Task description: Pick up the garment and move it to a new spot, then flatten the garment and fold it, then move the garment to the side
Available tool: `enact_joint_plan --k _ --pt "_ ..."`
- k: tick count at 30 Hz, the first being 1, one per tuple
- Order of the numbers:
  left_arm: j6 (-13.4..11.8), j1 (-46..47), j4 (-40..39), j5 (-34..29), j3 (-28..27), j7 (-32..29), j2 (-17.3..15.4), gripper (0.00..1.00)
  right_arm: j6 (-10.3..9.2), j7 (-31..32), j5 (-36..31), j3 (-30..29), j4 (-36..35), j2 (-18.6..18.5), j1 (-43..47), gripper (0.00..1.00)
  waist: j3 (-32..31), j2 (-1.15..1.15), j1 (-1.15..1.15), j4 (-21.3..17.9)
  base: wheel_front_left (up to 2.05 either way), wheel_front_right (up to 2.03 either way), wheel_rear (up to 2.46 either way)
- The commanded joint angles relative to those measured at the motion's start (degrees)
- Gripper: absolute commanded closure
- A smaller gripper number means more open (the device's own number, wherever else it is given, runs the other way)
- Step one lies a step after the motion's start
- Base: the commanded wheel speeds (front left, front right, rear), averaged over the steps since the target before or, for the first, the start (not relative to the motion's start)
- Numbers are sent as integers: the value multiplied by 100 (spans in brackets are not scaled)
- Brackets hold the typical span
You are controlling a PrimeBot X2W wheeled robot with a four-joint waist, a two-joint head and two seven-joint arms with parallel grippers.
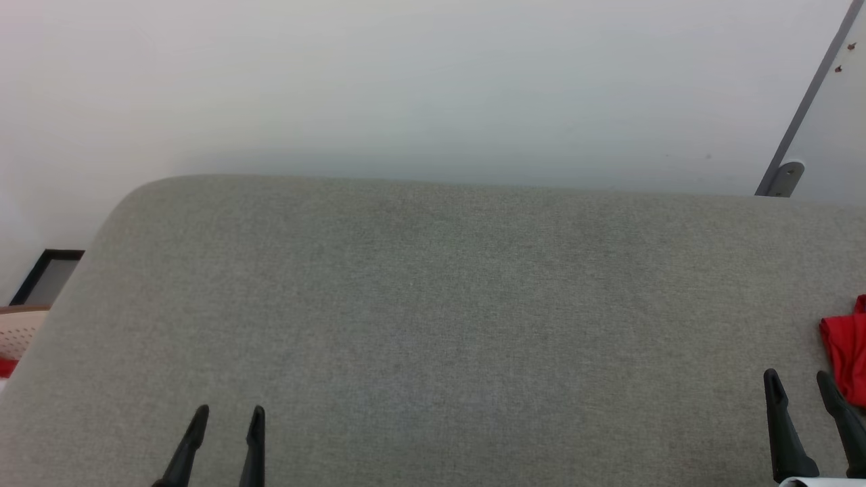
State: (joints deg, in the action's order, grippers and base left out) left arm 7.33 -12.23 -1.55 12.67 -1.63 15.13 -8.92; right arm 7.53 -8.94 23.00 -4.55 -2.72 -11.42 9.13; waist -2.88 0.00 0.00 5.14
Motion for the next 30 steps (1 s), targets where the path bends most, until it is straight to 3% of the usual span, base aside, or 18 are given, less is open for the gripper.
enact_joint_plan --k 1,17,18,23,30 --pt "24 -56 -23 -45 -15 -4 15 0 -10 27 -65 -20 -37 31 75 0 -6 0 0 -12 0 0 0" --pt "24 -72 -4 86 -107 -5 71 0 -10 -5 3 37 -5 82 -10 0 -43 0 0 -55 0 0 0" --pt "0 -15 1 74 -102 0 76 100 0 20 13 30 -9 83 -7 100 -43 0 0 -55 0 0 0" --pt "-4 -64 251 112 -60 -6 163 100 0 50 52 77 253 179 13 100 -42 0 0 -60 0 0 0" --pt "-10 86 339 805 -58 -155 172 100 0 174 632 56 367 234 -121 100 -25 0 0 -82 0 0 0"
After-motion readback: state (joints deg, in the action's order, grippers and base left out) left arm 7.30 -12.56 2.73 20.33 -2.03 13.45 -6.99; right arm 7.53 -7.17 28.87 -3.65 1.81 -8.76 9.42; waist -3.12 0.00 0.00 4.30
